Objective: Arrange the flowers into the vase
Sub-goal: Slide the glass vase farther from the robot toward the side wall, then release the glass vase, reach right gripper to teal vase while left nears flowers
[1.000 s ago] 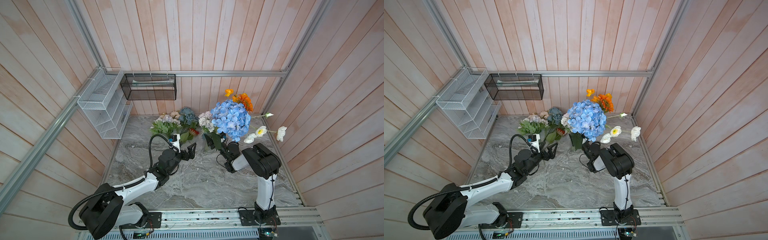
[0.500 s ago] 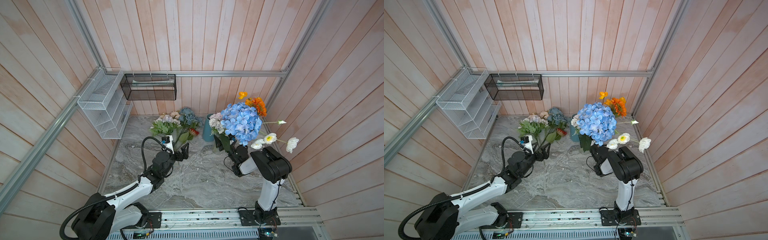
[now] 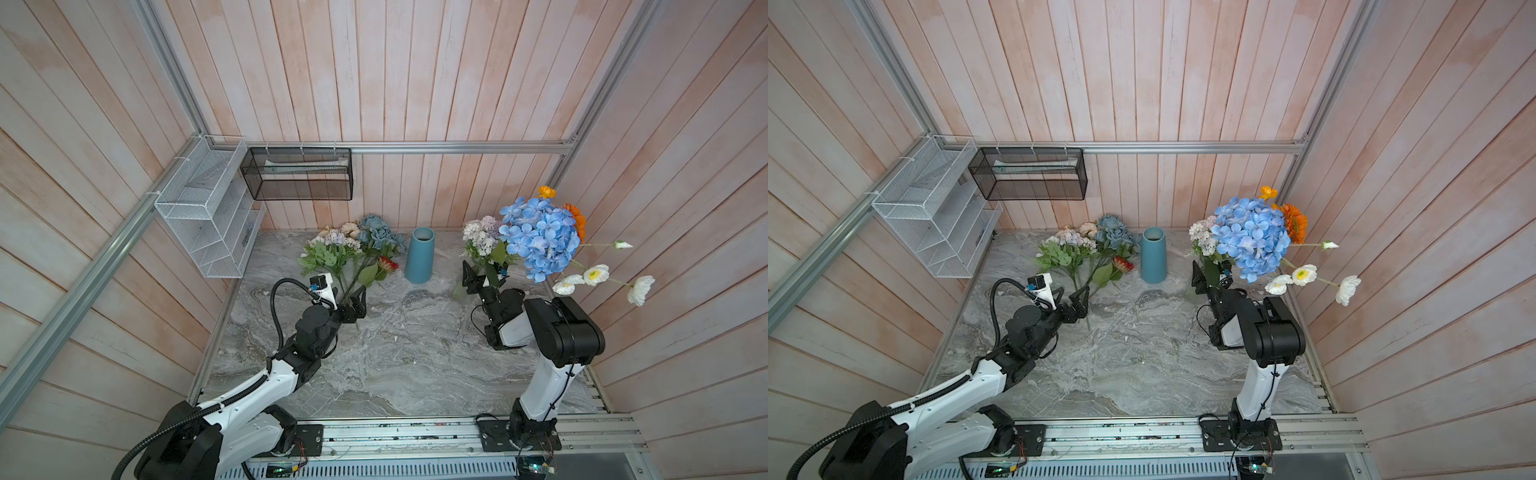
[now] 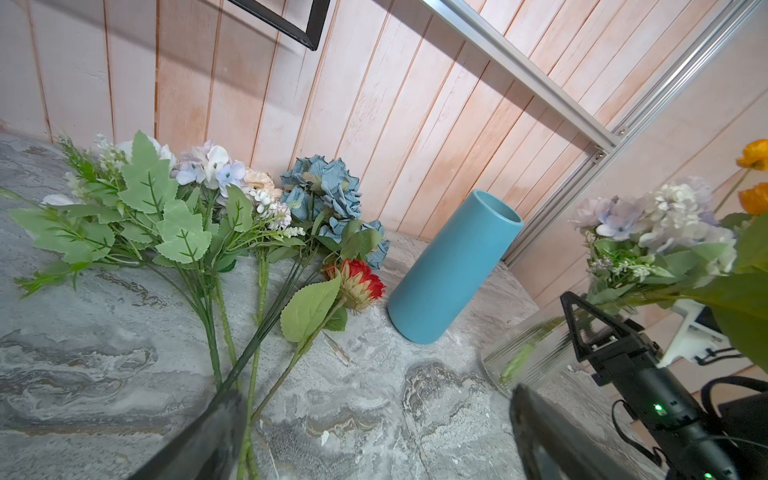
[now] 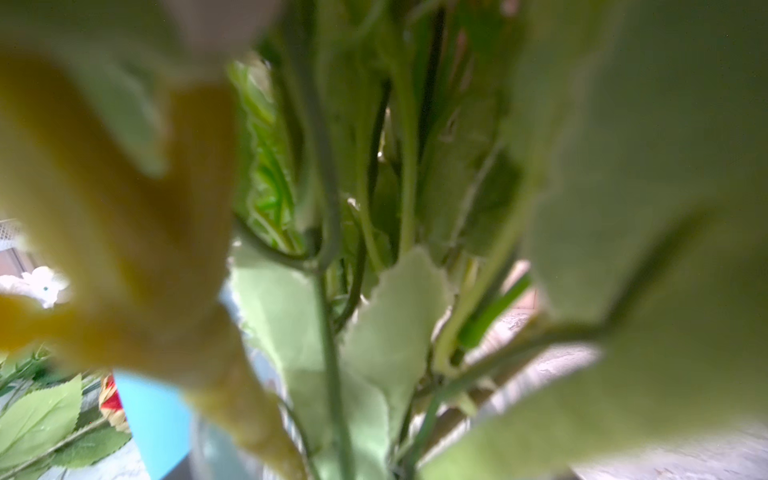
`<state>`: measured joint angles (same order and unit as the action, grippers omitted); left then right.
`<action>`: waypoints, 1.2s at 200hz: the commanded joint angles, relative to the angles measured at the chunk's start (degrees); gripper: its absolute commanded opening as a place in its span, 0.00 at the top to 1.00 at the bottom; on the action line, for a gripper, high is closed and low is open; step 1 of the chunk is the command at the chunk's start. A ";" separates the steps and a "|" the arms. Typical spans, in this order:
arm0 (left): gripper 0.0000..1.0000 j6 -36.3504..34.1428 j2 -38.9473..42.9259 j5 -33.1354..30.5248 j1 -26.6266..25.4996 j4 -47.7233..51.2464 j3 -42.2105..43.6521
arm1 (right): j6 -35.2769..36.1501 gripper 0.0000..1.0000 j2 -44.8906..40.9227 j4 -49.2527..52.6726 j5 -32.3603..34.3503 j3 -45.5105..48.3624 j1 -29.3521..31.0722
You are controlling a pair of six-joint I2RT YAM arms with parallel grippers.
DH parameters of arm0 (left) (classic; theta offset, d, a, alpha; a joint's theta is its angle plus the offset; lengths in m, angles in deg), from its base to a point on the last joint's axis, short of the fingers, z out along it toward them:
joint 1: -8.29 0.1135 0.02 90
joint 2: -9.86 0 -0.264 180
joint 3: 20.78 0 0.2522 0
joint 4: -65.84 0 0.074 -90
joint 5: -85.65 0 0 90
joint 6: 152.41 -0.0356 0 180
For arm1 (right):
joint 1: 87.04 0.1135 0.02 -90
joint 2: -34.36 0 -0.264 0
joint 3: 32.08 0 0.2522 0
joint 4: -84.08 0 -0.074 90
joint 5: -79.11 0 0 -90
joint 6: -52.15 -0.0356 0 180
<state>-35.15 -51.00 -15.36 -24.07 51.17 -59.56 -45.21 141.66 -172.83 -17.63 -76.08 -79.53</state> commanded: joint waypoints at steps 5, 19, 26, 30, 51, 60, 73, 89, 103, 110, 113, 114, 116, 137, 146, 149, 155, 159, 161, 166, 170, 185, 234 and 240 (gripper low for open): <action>0.00 0.19 1.36 -1.39 0.28 1.25 0.93 | 1.99 0.48 0.81 0.87 1.97 -6.41 0.35; 0.00 0.18 1.45 -1.17 0.37 1.34 0.93 | 5.33 0.48 2.18 5.13 2.63 -10.62 0.35; 0.00 0.24 1.51 -1.12 0.37 1.41 0.93 | 6.53 0.48 2.99 6.51 2.97 -12.53 0.32; 0.00 0.25 1.51 -1.04 0.37 1.52 0.91 | 7.09 0.48 3.60 6.79 3.24 -13.39 0.32; 0.00 0.34 2.06 -1.17 0.37 1.52 1.11 | 9.29 0.47 6.72 6.03 4.41 -17.05 0.23; 0.00 0.34 2.28 -1.29 0.37 1.66 1.20 | 10.15 0.47 8.04 6.30 4.59 -18.79 0.05; 0.00 0.33 2.60 -1.30 0.37 2.09 1.20 | 10.92 0.46 9.66 8.12 4.81 -21.51 -0.21; 0.00 0.15 2.93 -1.21 0.37 2.81 1.14 | 10.59 0.45 11.54 9.34 4.67 -24.23 -0.68; 0.00 0.02 3.48 -1.21 0.37 3.48 1.02 | 8.88 0.43 12.35 9.87 4.12 -25.73 -1.19; 0.00 0.11 3.83 -1.13 0.37 3.70 1.13 | 8.15 0.41 12.40 9.99 3.95 -26.08 -1.35; 0.00 0.08 3.96 -1.13 0.37 3.86 1.11 | 7.93 0.40 12.40 10.00 3.90 -26.10 -1.37; 0.00 0.12 4.02 -1.12 0.37 3.92 1.11 | 7.90 0.40 12.40 10.00 3.87 -26.10 -1.40; 0.00 0.12 4.09 -1.12 0.37 4.02 1.11 | 7.71 0.39 12.42 9.93 3.83 -26.08 -1.43; 0.00 0.54 4.84 -1.39 0.37 4.15 1.72 | 6.06 0.27 12.15 8.45 2.51 -24.63 -1.44; 0.00 0.84 4.71 -1.48 0.37 3.71 2.12 | 5.88 0.21 11.99 7.90 1.79 -23.76 -1.36; 0.00 0.93 4.70 -1.41 0.37 3.53 2.20 | 5.86 0.18 11.85 7.78 1.63 -23.47 -1.36; 0.00 1.03 4.49 -1.26 0.37 3.17 2.25 | 5.86 0.14 11.51 7.75 1.36 -22.85 -1.34; 0.00 1.12 4.21 -1.15 0.39 3.12 2.16 | 5.86 0.12 11.25 7.77 1.30 -22.45 -1.35; 0.00 1.12 4.09 -1.13 0.42 3.07 2.10 | 5.79 0.12 11.08 7.76 1.30 -22.24 -1.35; 0.00 1.12 3.84 -0.96 0.37 3.01 1.93 | 5.78 0.10 10.71 7.77 1.41 -21.67 -1.27; 0.00 1.19 3.58 -0.87 0.37 2.96 1.78 | 5.65 0.08 10.36 7.87 1.49 -21.29 -1.27; 0.00 0.97 2.52 -0.35 0.37 2.52 1.22 | 5.27 0.02 8.91 8.32 1.80 -19.73 -1.27; 0.00 0.92 -0.97 0.97 0.39 0.45 -0.44 | 3.80 0.02 2.35 11.39 3.58 -13.20 -1.27; 0.00 1.08 -1.31 1.20 0.40 0.03 -0.55 | 4.07 0.02 1.76 9.26 3.31 -11.70 -1.13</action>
<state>-34.69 -51.24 -15.05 -23.96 54.01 -58.60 -40.29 146.84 -161.09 -14.77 -91.69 -80.82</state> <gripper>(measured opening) 0.999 0.981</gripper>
